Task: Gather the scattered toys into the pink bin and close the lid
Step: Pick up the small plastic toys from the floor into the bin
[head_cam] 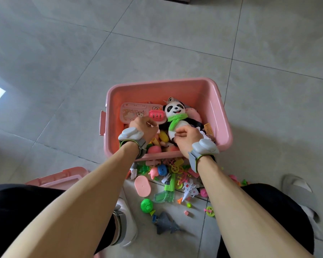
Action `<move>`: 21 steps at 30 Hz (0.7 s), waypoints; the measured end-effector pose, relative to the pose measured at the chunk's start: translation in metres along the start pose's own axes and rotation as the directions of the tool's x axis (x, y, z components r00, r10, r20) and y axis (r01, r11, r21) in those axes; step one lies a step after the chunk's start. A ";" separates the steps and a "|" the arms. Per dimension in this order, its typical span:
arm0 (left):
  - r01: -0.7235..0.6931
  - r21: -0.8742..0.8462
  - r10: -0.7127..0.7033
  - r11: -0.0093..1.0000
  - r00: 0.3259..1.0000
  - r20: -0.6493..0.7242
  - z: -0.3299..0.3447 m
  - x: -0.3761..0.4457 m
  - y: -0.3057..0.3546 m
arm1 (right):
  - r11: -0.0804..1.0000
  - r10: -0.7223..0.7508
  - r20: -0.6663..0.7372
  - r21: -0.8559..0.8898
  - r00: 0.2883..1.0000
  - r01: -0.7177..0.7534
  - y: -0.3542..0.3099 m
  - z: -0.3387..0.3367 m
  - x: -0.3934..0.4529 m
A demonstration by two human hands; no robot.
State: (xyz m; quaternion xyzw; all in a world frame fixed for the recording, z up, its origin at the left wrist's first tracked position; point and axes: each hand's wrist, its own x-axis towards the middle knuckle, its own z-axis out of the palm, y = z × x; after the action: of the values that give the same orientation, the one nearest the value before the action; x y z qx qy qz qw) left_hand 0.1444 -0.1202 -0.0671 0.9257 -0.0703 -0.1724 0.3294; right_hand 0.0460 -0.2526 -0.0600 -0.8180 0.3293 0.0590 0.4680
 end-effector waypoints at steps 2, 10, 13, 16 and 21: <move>-0.019 -0.038 0.019 0.999 1.000 -0.011 -0.002 -0.015 0.004 | 1.000 -0.017 -0.010 0.007 1.000 0.017 -0.002 -0.006 -0.013; -0.091 -0.129 0.093 0.987 0.996 0.009 -0.003 -0.088 0.012 | 1.000 -0.022 -0.007 0.005 1.000 0.022 0.002 -0.028 -0.056; -0.113 -0.130 0.117 0.985 0.993 0.022 -0.003 -0.114 0.007 | 1.000 -0.002 0.037 -0.024 0.999 0.003 0.008 -0.025 -0.075; -0.087 -0.120 0.099 0.989 0.990 0.102 -0.001 -0.138 -0.009 | 0.997 0.008 0.065 -0.082 0.998 -0.002 0.019 -0.016 -0.097; -0.044 0.016 0.038 0.999 0.964 0.262 0.011 -0.155 -0.044 | 0.975 0.038 0.151 -0.220 0.988 -0.004 0.040 -0.004 -0.120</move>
State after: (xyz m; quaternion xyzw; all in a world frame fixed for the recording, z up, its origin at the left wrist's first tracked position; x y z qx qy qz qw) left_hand -0.0027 -0.0549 -0.0609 0.8967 -0.1339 -0.2853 0.3107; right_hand -0.0718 -0.2118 -0.0383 -0.8541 0.2920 0.1631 0.3983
